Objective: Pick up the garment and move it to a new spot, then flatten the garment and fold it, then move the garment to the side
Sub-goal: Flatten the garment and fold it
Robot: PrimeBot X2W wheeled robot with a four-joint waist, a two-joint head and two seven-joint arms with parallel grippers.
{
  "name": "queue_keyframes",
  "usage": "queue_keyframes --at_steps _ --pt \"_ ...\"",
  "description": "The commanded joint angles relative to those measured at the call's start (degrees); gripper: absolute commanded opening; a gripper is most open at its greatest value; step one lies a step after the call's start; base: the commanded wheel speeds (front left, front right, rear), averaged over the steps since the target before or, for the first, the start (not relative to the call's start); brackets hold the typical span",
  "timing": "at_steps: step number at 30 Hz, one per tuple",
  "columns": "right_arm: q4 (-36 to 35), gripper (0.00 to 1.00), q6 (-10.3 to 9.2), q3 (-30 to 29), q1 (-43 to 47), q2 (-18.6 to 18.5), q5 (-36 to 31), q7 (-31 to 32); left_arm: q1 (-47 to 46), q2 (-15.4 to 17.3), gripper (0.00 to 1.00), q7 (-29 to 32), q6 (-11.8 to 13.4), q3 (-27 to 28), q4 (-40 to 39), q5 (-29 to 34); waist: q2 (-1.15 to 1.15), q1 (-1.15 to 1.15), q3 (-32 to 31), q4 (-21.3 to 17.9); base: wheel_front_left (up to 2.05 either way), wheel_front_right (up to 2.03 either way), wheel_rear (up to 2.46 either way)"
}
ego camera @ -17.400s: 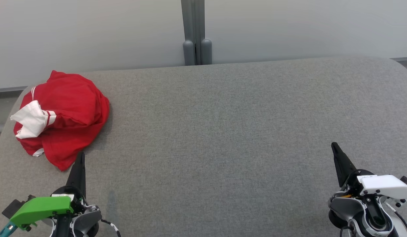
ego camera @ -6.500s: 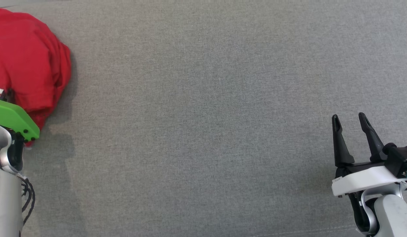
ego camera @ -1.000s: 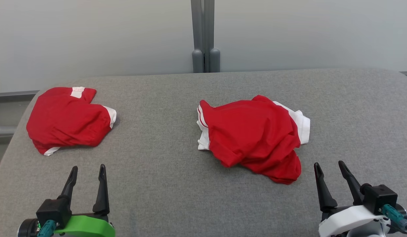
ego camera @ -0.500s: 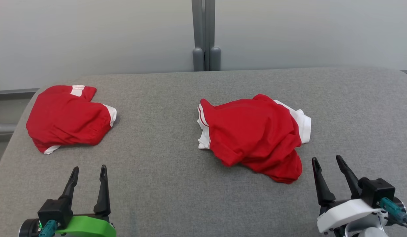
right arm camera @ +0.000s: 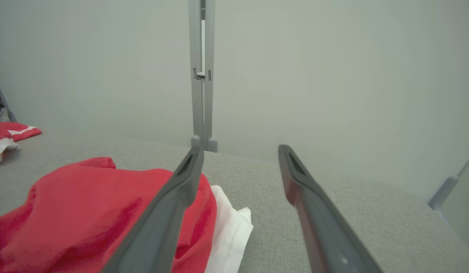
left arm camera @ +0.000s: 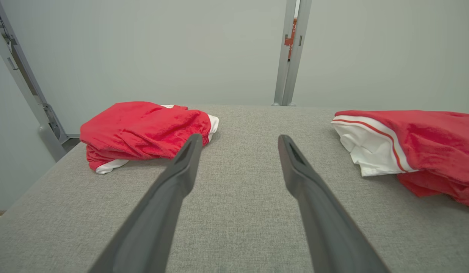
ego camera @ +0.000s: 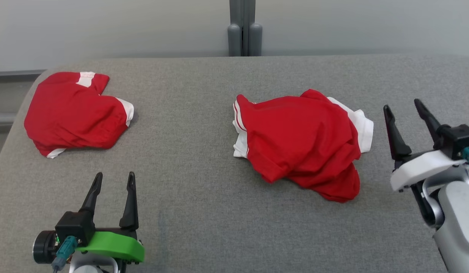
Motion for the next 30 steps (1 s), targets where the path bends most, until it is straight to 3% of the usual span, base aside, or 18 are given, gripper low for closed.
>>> queue_keyframes --at_steps 1,12,21,30 --pt "1.4 1.00 -0.04 0.2 -2.2 -1.0 0.4 0.5 -1.4 -0.2 1.00 -0.1 -0.1 -0.1 0.0 0.2 0.00 0.00 2.9 1.4 0.00 0.00 0.00" --pt "17.3 1.00 -0.04 4.6 -16.2 -7.2 3.1 2.8 -6.6 -1.9 1.00 -0.1 -0.3 -1.9 -0.3 1.2 0.00 0.00 10.3 5.2 0.00 0.00 0.00" --pt "31.0 1.00 -0.05 9.9 -21.2 -7.5 7.9 3.6 -9.0 -2.8 1.00 0.0 -0.2 -2.5 -0.6 1.8 0.00 0.00 13.1 7.7 0.00 0.00 0.00" --pt "39.5 1.00 -0.01 15.0 -22.8 -5.9 13.9 4.5 -9.8 -3.2 1.00 -0.1 -0.1 -2.9 -0.6 2.0 0.00 0.00 13.8 9.5 0.00 0.00 0.00"
